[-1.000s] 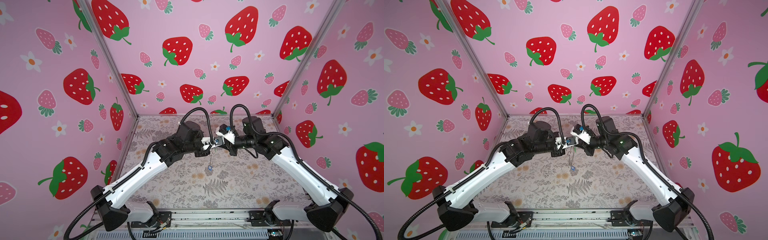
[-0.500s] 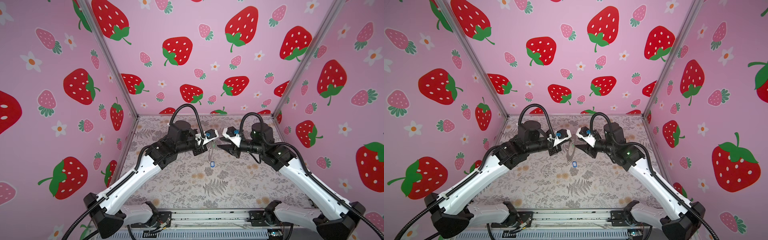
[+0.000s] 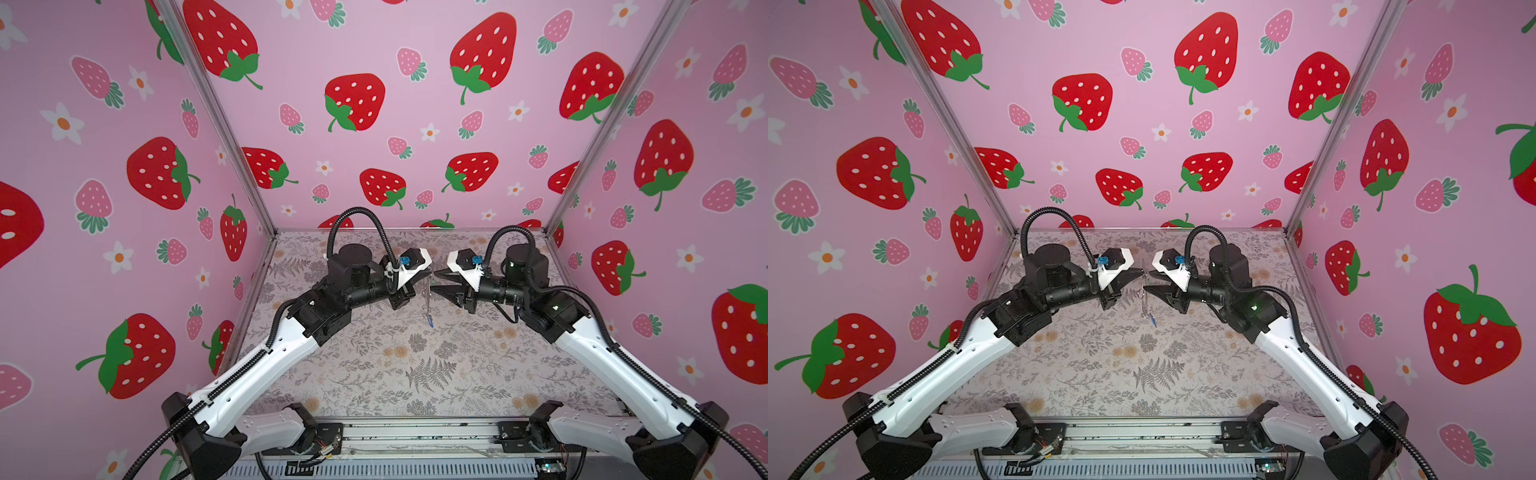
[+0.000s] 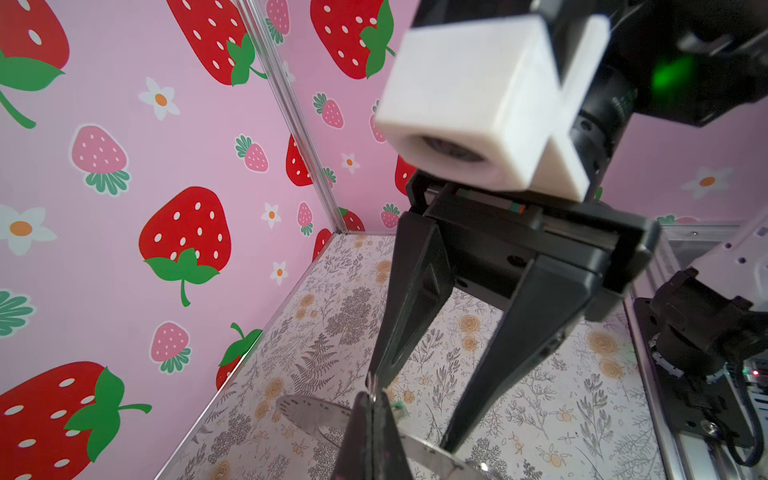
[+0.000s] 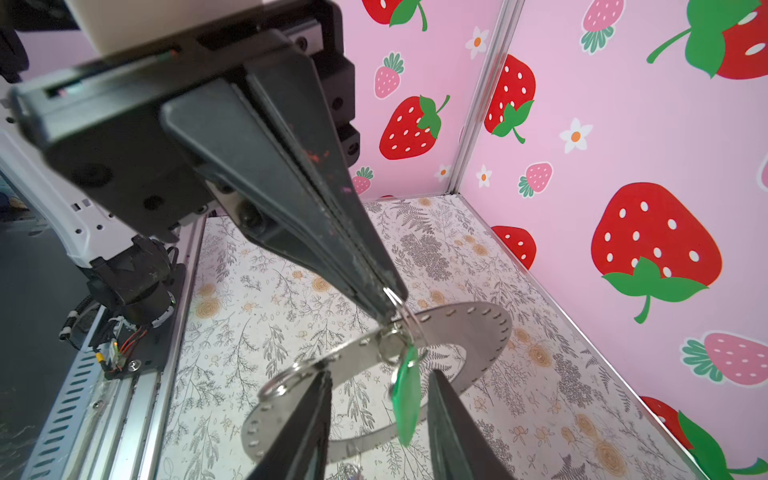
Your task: Put the keys on the keyring
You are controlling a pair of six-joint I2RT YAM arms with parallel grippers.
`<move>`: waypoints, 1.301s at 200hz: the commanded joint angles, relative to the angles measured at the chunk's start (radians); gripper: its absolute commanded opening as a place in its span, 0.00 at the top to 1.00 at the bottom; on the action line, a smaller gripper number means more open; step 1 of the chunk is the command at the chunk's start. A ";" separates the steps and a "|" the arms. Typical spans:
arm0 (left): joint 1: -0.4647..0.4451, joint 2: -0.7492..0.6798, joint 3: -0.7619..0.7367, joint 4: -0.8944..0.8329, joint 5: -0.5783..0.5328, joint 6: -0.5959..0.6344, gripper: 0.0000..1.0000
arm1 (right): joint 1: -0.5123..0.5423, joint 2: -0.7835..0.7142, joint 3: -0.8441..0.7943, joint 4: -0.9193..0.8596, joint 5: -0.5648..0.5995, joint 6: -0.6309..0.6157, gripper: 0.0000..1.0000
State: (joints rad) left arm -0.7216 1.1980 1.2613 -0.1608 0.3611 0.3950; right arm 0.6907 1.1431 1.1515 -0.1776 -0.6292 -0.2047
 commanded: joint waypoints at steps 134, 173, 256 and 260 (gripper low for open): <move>0.007 -0.024 -0.003 0.067 0.070 -0.004 1.00 | -0.005 -0.005 0.006 -0.017 0.040 -0.048 0.94; 0.007 -0.026 -0.003 0.051 0.088 0.009 1.00 | -0.008 0.005 0.044 -0.067 0.051 -0.075 0.98; 0.007 -0.020 0.000 0.008 0.097 0.034 1.00 | -0.010 0.020 0.112 -0.149 0.051 -0.117 1.00; 0.007 -0.020 0.000 0.007 0.098 0.034 1.00 | -0.010 0.021 0.115 -0.149 0.052 -0.116 1.00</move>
State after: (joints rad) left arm -0.7177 1.1969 1.2514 -0.1452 0.4309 0.4053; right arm 0.6849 1.1595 1.2259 -0.2859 -0.5705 -0.2924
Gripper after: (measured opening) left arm 0.050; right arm 0.068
